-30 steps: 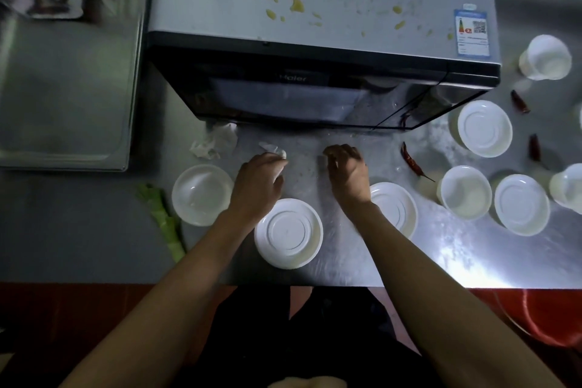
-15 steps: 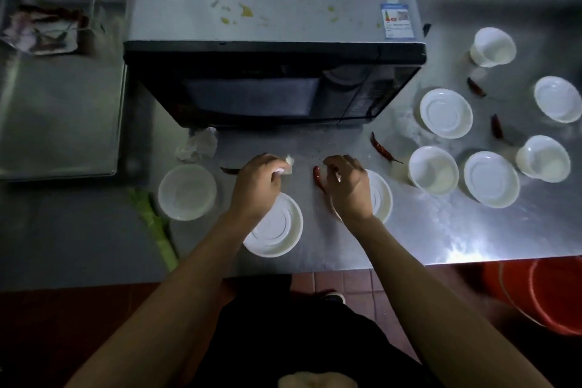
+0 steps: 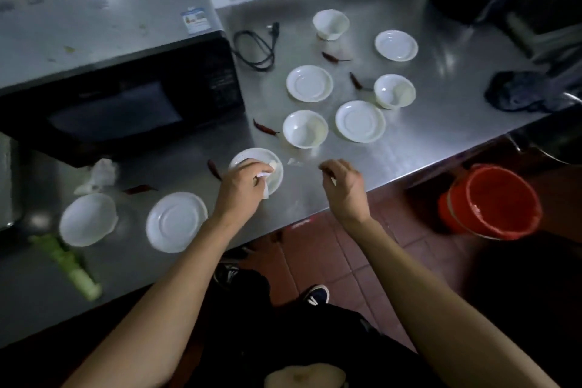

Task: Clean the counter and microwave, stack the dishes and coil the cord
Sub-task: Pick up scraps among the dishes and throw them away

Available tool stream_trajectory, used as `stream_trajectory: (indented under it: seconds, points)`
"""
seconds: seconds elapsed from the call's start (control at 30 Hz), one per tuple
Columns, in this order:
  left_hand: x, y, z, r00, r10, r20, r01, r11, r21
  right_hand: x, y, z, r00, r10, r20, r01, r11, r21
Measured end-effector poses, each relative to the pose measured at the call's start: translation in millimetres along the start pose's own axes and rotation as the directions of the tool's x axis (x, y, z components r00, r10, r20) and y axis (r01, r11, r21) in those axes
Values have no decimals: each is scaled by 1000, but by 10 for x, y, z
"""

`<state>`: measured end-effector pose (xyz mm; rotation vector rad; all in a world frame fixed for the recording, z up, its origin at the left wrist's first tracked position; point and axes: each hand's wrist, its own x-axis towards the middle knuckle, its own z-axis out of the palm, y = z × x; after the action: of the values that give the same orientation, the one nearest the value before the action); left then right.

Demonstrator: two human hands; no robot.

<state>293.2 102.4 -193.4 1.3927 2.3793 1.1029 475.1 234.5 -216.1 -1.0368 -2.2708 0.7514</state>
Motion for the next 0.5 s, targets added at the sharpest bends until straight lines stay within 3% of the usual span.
stream_trajectory:
  seconds: [0.2,0.33,0.5]
  points:
    - [35,721,541,973,186,133,-185,983,-22,-354,514,-725,980,140,-142,-145,989,-24]
    - [99,1086,881,921,310,238,-307,950,-52,-613,829,-1094,947,231,-225,-246,968,-41]
    - [173,1363,1282,866,357,349,-341,934,-110,-906,1118,-1360,892,351,-285,-379,924,-51]
